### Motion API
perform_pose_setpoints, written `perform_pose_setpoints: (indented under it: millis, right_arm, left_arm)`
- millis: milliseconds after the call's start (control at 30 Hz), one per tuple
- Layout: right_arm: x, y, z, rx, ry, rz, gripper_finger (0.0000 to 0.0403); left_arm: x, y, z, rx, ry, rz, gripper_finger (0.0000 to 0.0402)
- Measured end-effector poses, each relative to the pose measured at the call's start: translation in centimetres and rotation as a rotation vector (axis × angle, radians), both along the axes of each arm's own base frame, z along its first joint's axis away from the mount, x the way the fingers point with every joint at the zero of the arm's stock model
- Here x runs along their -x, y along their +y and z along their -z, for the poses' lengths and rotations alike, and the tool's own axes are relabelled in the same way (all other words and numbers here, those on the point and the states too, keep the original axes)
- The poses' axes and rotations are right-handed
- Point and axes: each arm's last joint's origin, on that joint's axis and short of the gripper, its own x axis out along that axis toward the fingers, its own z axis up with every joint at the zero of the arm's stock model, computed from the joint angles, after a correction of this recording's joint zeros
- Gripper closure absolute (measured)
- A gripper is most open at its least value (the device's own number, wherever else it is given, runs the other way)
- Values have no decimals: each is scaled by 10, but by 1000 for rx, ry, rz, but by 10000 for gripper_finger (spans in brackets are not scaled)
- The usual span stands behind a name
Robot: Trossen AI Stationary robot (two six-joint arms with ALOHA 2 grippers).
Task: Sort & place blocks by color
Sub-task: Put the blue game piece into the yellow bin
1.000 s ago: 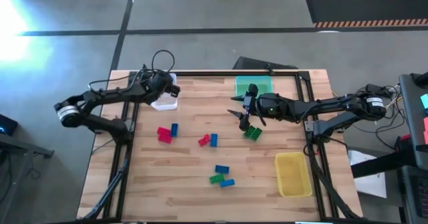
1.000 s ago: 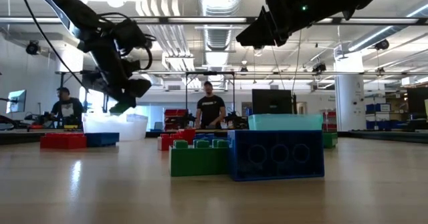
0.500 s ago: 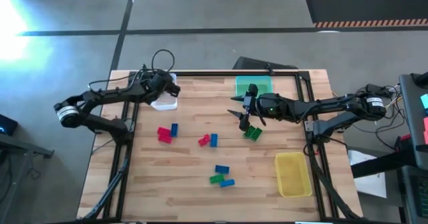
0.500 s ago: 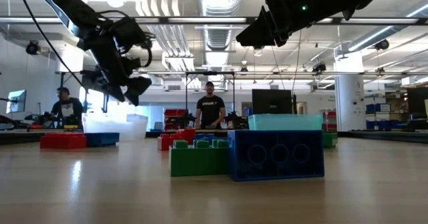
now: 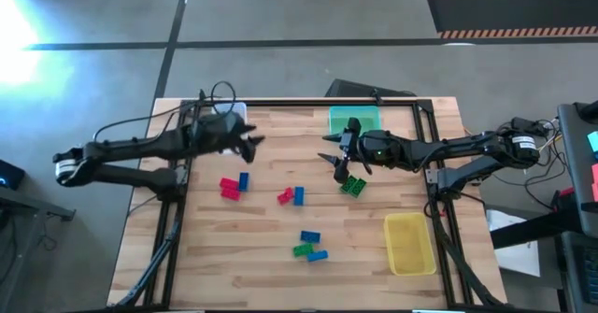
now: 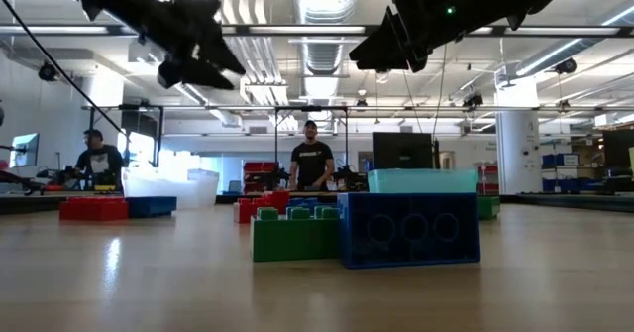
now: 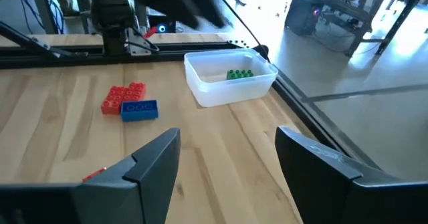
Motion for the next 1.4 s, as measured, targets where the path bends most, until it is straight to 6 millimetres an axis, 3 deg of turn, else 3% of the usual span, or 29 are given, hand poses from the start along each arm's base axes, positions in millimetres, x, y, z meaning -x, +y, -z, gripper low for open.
perform_pose_setpoints:
  millis: [300, 700, 833, 1067, 1400]
  right_arm:
    - [0, 0, 0, 8, 2, -3, 170]
    - [-1, 1, -2, 14, 1, -9, 170]
    - [-1, 2, -1, -8, 21, -15, 170]
    - [1, 14, 6, -129, 68, -18, 172]
    - [-17, 69, 21, -235, 65, -102, 195]
  left_arm:
    - [-24, -54, 10, 84, -31, 234, 178]
    - [-89, -80, 35, -141, 124, 440, 178]
    - [-102, -89, 43, -251, 190, 529, 178]
    - [-95, -91, 42, -282, 196, 526, 178]
    - [-63, -85, 15, -478, 230, 515, 178]
